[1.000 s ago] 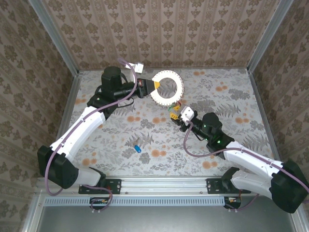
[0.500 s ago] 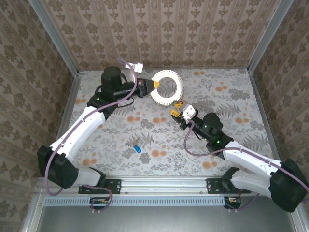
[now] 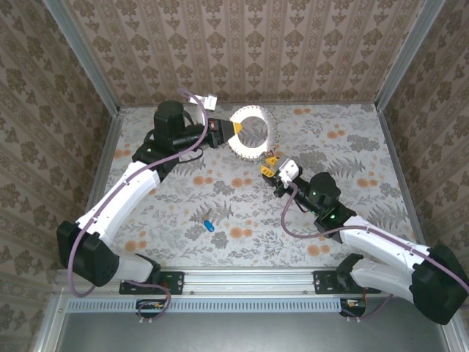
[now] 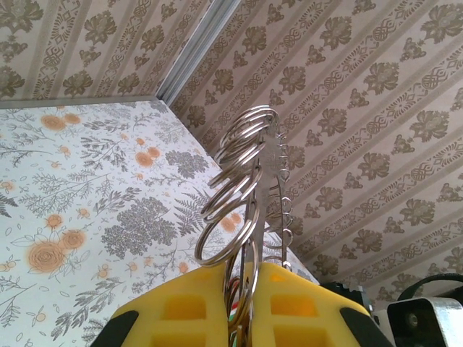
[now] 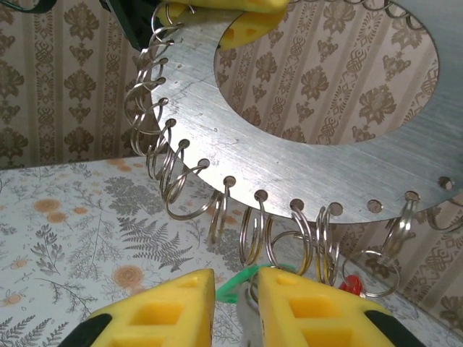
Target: Put the keys on the keyring
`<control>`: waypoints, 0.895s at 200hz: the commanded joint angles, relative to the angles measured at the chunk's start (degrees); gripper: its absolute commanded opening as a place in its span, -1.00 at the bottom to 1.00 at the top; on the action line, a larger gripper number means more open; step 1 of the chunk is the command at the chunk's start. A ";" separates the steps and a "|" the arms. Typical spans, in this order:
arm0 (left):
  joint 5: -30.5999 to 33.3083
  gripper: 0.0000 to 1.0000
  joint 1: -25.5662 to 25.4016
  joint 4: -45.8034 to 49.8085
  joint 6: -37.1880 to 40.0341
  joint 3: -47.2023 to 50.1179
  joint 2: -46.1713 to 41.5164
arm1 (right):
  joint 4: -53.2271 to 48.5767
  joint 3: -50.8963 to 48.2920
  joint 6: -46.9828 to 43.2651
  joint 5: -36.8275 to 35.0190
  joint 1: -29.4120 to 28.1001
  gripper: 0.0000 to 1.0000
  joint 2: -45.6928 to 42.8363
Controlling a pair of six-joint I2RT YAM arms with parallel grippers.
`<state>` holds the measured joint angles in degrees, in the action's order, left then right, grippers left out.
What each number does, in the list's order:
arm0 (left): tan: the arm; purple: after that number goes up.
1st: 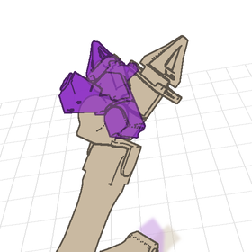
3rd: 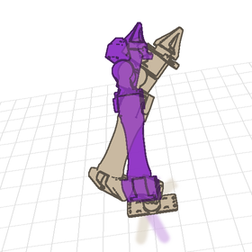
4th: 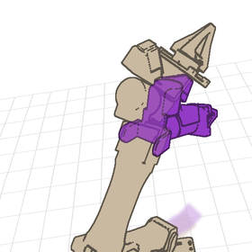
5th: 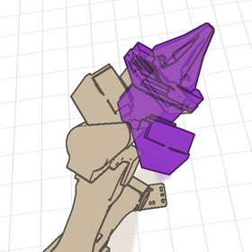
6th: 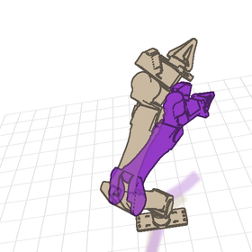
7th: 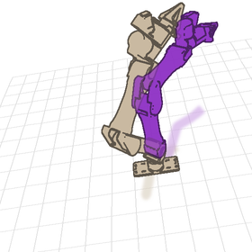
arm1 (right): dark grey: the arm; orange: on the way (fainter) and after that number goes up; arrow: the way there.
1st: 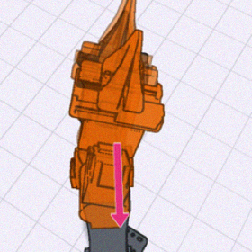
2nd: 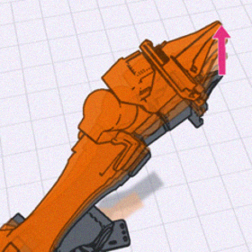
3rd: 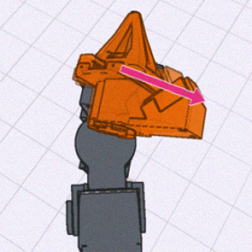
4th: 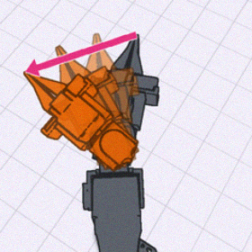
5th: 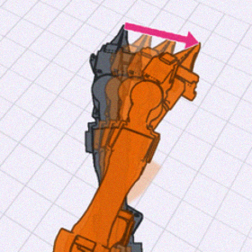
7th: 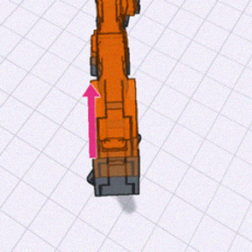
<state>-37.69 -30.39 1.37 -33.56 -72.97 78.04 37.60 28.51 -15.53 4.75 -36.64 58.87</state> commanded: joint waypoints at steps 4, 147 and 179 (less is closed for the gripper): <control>0.18 -1.00 -0.37 -0.55 -0.01 -1.47 -1.56 | 1.29 -1.56 1.15 1.05 -0.36 -0.48 -2.23; 0.43 -1.00 -0.64 -1.43 -1.16 -0.42 -2.10 | 6.20 2.52 5.18 -2.93 -0.45 -0.42 3.94; 0.48 -1.00 -0.81 -1.77 -1.41 -0.24 -1.99 | 8.45 1.31 4.28 -3.31 -0.45 -0.50 3.82</control>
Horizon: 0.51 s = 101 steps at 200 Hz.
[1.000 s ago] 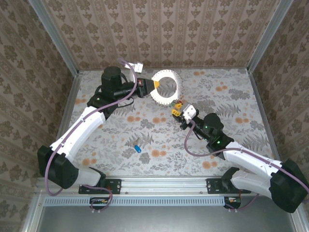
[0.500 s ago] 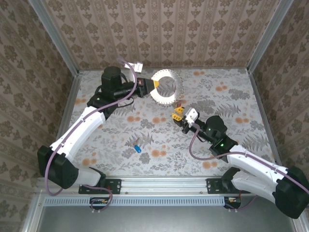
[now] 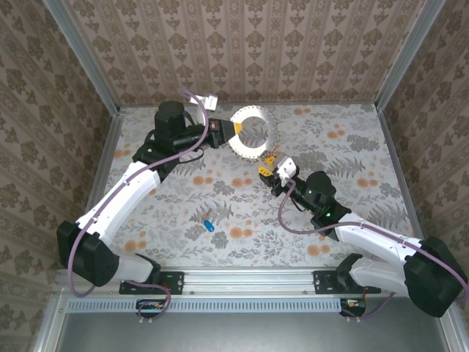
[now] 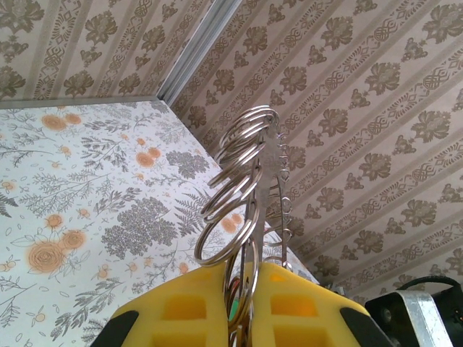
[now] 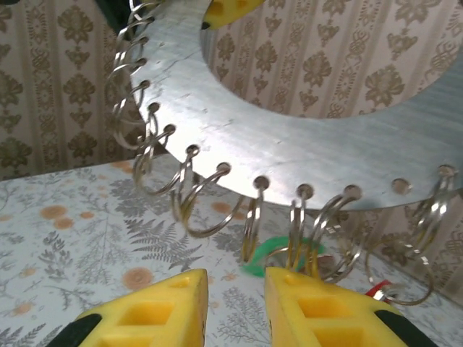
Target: Put the keys on the keyring
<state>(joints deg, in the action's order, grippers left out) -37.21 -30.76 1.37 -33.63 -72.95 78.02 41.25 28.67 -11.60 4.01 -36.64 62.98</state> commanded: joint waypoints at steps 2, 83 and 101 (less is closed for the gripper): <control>-0.04 -1.00 -0.44 -1.86 -1.35 -0.29 -1.92 | 4.80 1.14 0.28 -2.24 -0.45 -0.51 -0.35; -0.05 -1.00 -0.53 -2.13 -1.62 -0.02 -1.95 | 6.92 0.09 1.19 -0.23 -0.45 -0.67 -0.97; 1.81 -1.00 -0.53 -2.34 -1.79 0.00 -1.98 | 6.64 -0.21 1.39 0.25 -0.45 -0.59 -1.32</control>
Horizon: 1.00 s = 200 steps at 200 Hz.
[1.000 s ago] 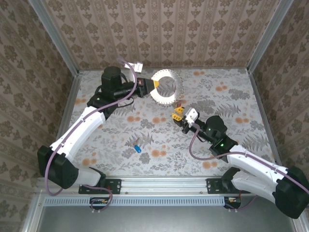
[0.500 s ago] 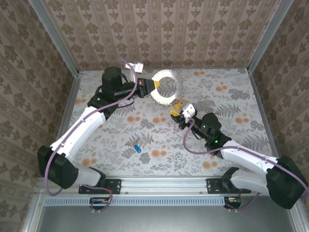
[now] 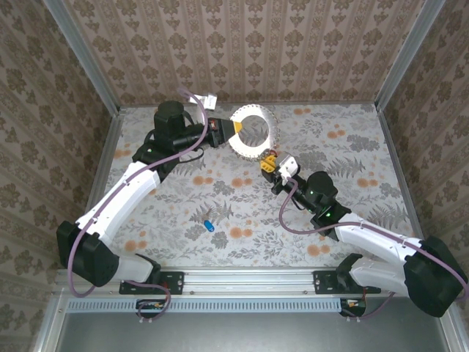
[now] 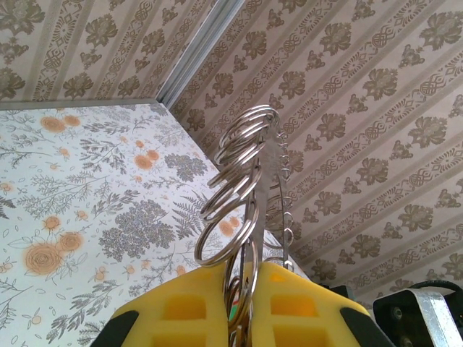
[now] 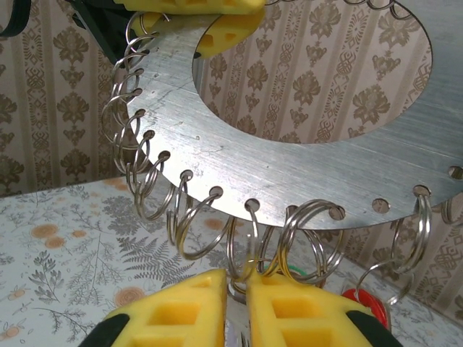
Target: Put the keys on the keyring
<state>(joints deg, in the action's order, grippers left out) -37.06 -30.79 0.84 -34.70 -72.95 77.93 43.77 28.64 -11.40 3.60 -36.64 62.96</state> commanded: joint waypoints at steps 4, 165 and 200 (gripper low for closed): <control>1.77 -1.00 -0.50 -1.89 -0.73 0.05 -1.90 | 4.12 -0.30 1.20 0.63 -0.53 -0.59 -1.41; 3.45 -1.00 -0.65 -2.57 -1.56 0.61 -2.61 | -0.36 -3.94 -0.46 -4.89 -1.01 -0.46 -5.74; 3.57 -1.00 -0.68 -2.42 -1.34 0.44 -2.48 | -3.71 -4.29 0.01 -1.67 -1.06 -0.56 -9.77</control>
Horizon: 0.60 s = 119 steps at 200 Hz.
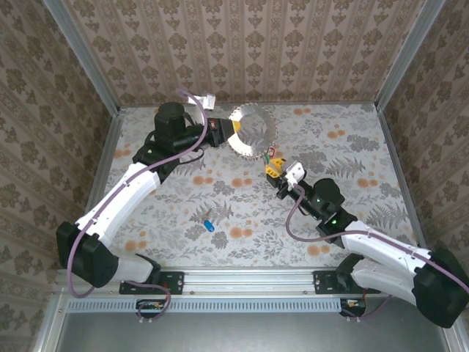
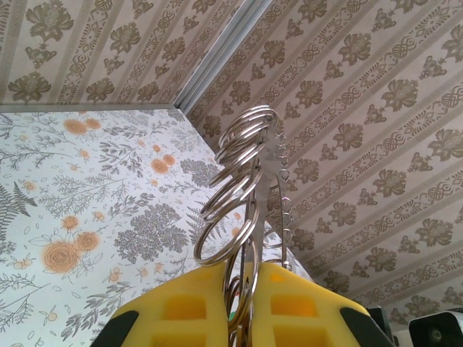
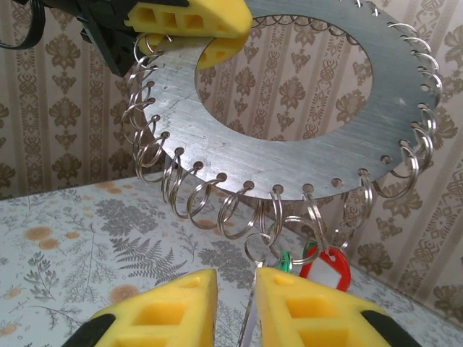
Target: Put the keys on the keyring
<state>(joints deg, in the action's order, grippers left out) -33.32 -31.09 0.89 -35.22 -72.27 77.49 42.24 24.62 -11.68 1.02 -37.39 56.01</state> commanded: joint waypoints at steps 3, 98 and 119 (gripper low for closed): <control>-0.24 -1.00 -0.35 -2.42 -0.85 -0.31 -1.94 | -2.35 -0.23 0.20 1.38 -0.37 -0.57 -3.05; -0.08 -1.00 -0.72 -2.24 -0.82 -0.55 -1.64 | 2.20 5.21 -2.79 2.04 -1.70 -0.56 2.91; -0.05 -1.00 -0.90 -2.29 -0.84 -0.61 -1.67 | 2.94 5.76 -4.26 0.44 -1.74 -0.54 4.29</control>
<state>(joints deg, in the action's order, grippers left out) -33.17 -31.53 0.89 -35.22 -72.27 77.49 41.63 28.12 -13.56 3.42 -38.68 59.11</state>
